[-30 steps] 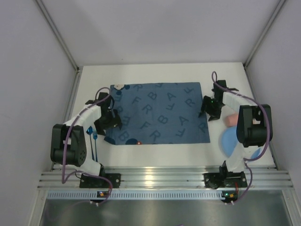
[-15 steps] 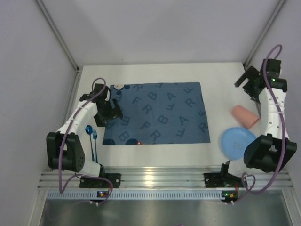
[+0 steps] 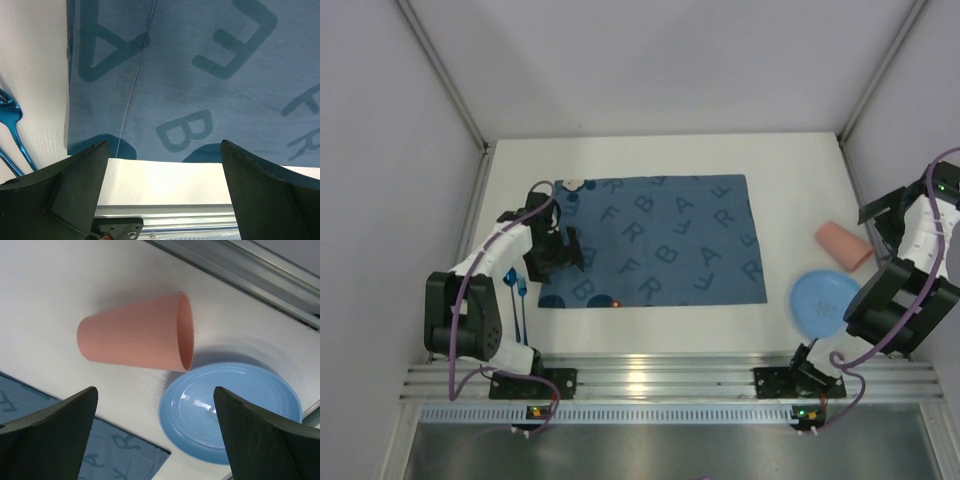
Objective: Set the dinner table for one person
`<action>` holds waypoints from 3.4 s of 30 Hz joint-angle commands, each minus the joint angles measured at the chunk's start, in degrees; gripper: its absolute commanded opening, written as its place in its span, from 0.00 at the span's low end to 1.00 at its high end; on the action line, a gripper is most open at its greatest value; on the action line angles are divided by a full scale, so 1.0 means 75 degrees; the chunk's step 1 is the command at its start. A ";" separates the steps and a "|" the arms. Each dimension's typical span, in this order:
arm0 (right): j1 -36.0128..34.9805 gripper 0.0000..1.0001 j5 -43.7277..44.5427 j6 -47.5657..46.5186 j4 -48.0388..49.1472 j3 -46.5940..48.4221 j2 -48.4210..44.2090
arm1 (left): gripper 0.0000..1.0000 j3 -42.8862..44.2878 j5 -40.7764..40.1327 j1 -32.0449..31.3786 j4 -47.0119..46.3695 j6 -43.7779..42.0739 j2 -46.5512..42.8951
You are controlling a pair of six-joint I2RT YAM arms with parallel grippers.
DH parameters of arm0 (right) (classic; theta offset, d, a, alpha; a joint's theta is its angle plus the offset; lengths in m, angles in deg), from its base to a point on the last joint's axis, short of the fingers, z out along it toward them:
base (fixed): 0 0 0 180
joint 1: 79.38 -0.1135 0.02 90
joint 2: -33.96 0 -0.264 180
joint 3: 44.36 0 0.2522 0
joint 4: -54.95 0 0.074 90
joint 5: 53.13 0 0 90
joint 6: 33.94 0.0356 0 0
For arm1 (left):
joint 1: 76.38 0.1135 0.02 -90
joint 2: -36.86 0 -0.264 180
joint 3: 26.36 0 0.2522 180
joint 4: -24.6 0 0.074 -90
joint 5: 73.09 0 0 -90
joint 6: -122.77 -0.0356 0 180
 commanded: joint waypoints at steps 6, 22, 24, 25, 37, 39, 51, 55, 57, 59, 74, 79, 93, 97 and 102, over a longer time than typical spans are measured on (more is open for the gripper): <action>0.0409 1.00 0.0672 -0.0178 -0.0041 -0.0568 -0.0421 | 0.98 -0.0196 -0.0130 0.0023 -0.0458 -0.0578 0.0041; 0.0293 1.00 -0.1049 0.0396 0.3686 -0.2655 -0.0655 | 0.98 -0.0254 0.0186 0.0023 -0.0540 -0.0660 0.0299; 0.0293 1.00 -0.1014 0.0373 0.3652 -0.2573 -0.0784 | 0.98 -0.0266 0.0198 0.0023 -0.0563 -0.0660 0.0357; 0.0293 1.00 -0.1049 0.0350 0.3616 -0.2538 -0.0819 | 0.98 -0.0266 0.0187 0.0023 -0.0587 -0.0660 0.0381; 0.0281 1.00 -0.1553 0.0349 0.4516 -0.2712 -0.0434 | 0.98 -0.0196 0.0163 0.0012 -0.0493 -0.0707 0.0475; 0.0293 0.98 -0.1612 0.0396 0.5042 -0.2888 -0.0293 | 0.98 -0.0207 0.0140 0.0012 -0.0423 -0.0718 0.0405; 0.0293 0.13 -0.2021 0.0771 0.8172 -0.4576 -0.0409 | 0.98 -0.0430 0.0046 -0.0269 -0.0703 -0.0695 0.0205; 0.0281 0.00 -0.2396 0.0912 0.8094 -0.4485 -0.0865 | 0.98 -0.0442 -0.0234 -0.0550 -0.0646 -0.0637 0.0159; 0.0223 0.00 -0.2409 0.0830 0.6949 -0.3994 -0.1297 | 0.98 -0.0360 -0.0329 -0.0656 -0.0540 -0.0613 0.0100; -0.0174 0.00 -0.2211 0.0550 0.5141 -0.2567 -0.1382 | 0.98 -0.0371 -0.0306 -0.0727 -0.0493 -0.0578 0.0007; -0.4933 0.00 -0.1414 -0.0518 -0.1763 0.6170 0.4006 | 0.98 -0.0571 -0.0552 -0.0738 -0.0868 -0.0390 -0.0275; -0.5683 0.00 -0.0946 -0.0471 -0.1716 0.6602 0.4850 | 0.98 -0.0582 -0.1136 -0.0727 -0.0856 -0.0343 -0.0649; -0.6738 0.85 -0.0276 -0.0447 -0.1822 0.7540 0.6036 | 0.98 -0.0629 -0.1314 -0.0727 -0.0903 -0.0261 -0.0978; -0.6844 0.91 -0.0498 -0.0459 -0.1787 0.7775 0.5977 | 0.98 -0.0594 -0.1349 -0.0727 -0.0892 -0.0191 -0.0885; -0.6856 0.96 -0.0698 -0.0506 -0.1728 0.7927 0.5369 | 0.98 -0.0325 -0.1127 -0.0727 -0.0541 0.0101 -0.0744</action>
